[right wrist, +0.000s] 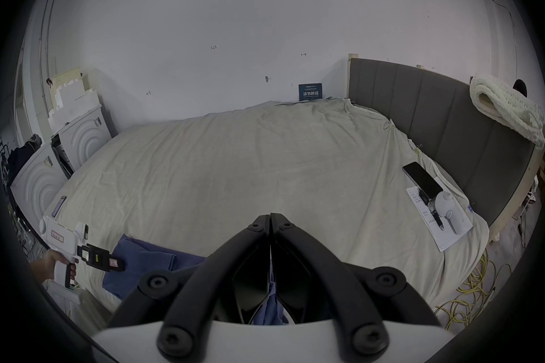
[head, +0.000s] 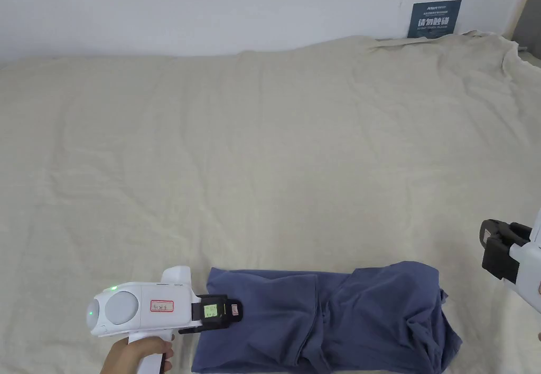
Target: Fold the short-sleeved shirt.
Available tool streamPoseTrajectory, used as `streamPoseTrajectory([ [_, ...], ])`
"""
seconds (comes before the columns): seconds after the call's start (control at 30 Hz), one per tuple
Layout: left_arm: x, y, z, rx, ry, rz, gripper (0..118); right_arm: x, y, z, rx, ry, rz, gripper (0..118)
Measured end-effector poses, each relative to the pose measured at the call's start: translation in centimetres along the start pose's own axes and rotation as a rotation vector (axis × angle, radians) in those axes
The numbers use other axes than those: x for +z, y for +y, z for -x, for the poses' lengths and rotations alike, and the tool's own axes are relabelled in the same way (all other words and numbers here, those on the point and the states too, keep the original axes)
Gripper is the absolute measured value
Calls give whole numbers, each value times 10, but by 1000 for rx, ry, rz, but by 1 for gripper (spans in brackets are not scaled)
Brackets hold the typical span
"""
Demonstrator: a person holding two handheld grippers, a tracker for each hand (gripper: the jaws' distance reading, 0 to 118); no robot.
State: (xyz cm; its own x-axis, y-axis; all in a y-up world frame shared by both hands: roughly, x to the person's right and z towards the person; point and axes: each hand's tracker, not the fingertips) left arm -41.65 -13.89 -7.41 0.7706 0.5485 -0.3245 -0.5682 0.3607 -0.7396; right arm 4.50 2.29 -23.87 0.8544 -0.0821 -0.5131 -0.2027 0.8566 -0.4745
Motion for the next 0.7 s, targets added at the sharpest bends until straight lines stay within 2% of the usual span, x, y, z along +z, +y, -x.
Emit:
streamPoseTrajectory([
  [0.03, 1, 1, -1, -8, 7, -1, 50, 0, 0, 0, -1, 0, 0, 0],
  [0.07, 3, 1, 2, -5, 10, -5, 42, 0, 0, 0, -2, 1, 0, 0],
  [0.1, 4, 2, 5, 34, -8, 1, 18, 0, 0, 0, -1, 3, 0, 0],
  [0.13, 5, 2, 5, 54, -22, -2, 13, -1, 0, 0, 1, 5, 1, 0],
  [0.27, 16, 1, -14, -18, 40, -12, 10, -1, 2, 0, -1, 10, -4, 0],
  [0.43, 46, 4, -21, 4, 45, -39, 9, -1, 7, 0, 4, 17, -12, 0],
  [0.7, 115, 6, -12, 30, 193, -97, 9, -1, 12, 4, 18, 43, -24, 0],
])
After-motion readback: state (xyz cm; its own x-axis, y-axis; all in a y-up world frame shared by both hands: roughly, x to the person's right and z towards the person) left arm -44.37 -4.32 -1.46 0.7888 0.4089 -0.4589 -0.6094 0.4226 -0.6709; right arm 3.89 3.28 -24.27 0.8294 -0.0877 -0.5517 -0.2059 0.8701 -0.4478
